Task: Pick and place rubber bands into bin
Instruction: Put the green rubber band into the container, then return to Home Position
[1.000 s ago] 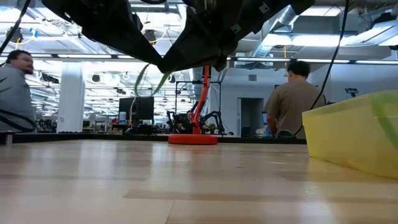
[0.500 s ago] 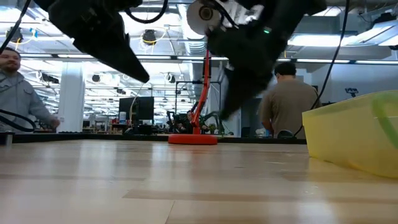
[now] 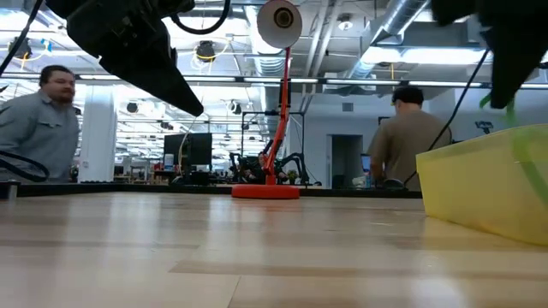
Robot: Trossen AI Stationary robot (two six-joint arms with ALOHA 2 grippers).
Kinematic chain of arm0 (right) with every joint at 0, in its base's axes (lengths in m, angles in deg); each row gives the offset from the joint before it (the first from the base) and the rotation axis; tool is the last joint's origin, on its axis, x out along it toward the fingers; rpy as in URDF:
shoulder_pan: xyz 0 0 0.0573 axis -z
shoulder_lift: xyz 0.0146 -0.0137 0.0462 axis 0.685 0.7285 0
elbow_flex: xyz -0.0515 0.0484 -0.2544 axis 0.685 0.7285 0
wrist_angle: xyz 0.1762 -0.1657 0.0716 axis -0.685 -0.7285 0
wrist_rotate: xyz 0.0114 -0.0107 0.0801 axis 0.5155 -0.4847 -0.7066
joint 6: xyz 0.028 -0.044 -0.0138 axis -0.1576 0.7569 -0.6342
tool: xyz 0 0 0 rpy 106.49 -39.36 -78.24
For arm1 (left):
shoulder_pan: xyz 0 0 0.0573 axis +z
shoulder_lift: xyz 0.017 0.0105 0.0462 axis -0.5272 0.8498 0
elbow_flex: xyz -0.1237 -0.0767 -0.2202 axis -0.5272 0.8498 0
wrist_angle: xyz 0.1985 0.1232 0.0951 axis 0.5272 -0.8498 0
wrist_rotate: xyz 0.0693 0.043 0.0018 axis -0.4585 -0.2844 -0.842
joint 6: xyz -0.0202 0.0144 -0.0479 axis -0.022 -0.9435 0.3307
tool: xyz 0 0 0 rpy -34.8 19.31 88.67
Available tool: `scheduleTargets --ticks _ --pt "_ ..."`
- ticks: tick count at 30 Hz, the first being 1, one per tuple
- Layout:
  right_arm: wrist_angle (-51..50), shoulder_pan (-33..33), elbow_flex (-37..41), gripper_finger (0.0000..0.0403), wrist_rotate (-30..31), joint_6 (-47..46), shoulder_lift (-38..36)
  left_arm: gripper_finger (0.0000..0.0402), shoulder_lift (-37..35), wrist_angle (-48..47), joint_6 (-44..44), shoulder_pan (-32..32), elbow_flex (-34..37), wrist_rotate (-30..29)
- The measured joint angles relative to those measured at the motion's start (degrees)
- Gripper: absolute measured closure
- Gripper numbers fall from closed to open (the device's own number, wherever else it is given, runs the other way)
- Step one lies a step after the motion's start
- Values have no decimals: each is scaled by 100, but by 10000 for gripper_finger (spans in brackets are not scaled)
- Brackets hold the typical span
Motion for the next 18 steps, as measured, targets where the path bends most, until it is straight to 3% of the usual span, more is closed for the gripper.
scheduleTargets --ticks 4,9,18 --pt "26 -439 2 381 321 -391 143 262 0 -20 0 0 0 12" --pt "208 -447 2 340 298 -484 496 262 0 -24 -105 0 0 26" --pt "293 -186 -4 283 -317 -415 1010 262 0 -71 -313 0 0 604"
